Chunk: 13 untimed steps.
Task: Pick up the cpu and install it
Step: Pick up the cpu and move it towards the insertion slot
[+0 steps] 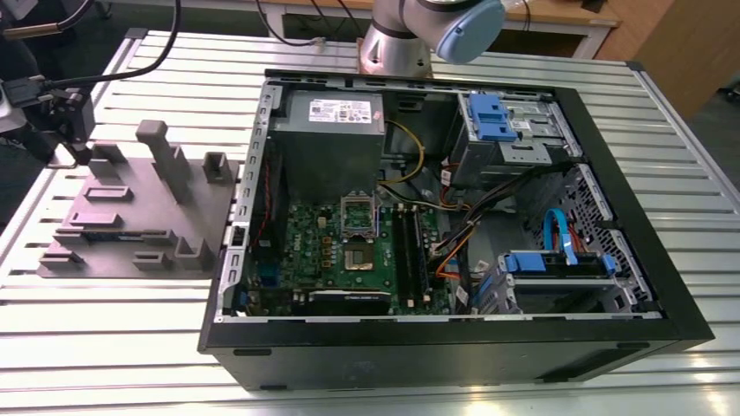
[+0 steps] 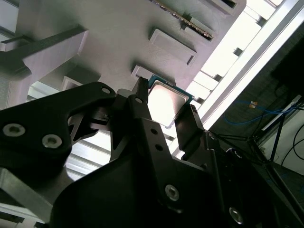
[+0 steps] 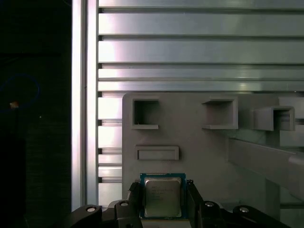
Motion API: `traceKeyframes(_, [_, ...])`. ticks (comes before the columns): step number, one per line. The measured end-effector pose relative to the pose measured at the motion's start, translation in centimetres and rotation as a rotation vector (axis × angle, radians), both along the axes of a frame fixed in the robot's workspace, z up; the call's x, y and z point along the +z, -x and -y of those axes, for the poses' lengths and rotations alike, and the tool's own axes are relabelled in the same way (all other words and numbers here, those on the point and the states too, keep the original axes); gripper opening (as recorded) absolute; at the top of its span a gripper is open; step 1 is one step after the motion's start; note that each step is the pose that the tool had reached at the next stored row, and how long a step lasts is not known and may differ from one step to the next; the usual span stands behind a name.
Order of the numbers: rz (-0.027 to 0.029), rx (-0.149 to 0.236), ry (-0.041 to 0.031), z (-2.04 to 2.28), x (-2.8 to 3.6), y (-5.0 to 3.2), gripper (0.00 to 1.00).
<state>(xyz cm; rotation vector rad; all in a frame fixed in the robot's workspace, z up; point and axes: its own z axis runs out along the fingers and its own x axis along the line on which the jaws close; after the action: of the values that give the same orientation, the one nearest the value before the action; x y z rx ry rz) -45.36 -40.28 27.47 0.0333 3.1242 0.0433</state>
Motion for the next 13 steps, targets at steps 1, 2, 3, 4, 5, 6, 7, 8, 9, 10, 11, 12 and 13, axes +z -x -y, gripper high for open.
traceKeyframes(1, [0.0, 0.0, 0.0, 0.0, 0.0, 0.0, 0.47])
traceKeyframes(2, [0.0, 0.0, 0.0, 0.0, 0.0, 0.0, 0.47])
traceKeyframes(3, [0.0, 0.0, 0.0, 0.0, 0.0, 0.0, 0.47])
traceKeyframes(4, [0.0, 0.0, 0.0, 0.0, 0.0, 0.0, 0.47])
traceKeyframes(5, [0.0, 0.0, 0.0, 0.0, 0.02, 0.0, 0.47])
traceKeyframes(6, [-0.0005, 0.0, 0.0003, 0.0, 0.09, 0.0, 0.47])
traceKeyframes(7, [-0.0004, 0.0, 0.0002, 0.0, 0.19, 0.0, 0.47])
traceKeyframes(8, [-0.0001, 0.0, 0.0001, 0.0, 0.3, 0.0, 0.47])
traceKeyframes(9, [0.0, 0.0, 0.0, 0.0, 0.44, 0.0, 0.47])
traceKeyframes(10, [-0.0001, 0.0, 0.0001, 0.0, 0.59, 0.0, 0.47])
traceKeyframes(11, [-0.0001, 0.0, 0.0001, 0.0, 0.71, 0.0, 0.47])
traceKeyframes(12, [-0.0001, 0.0, 0.0, 0.0, 0.81, 0.0, 0.47])
traceKeyframes(13, [-0.0001, 0.0, 0.0, 0.0, 0.87, 0.0, 0.47])
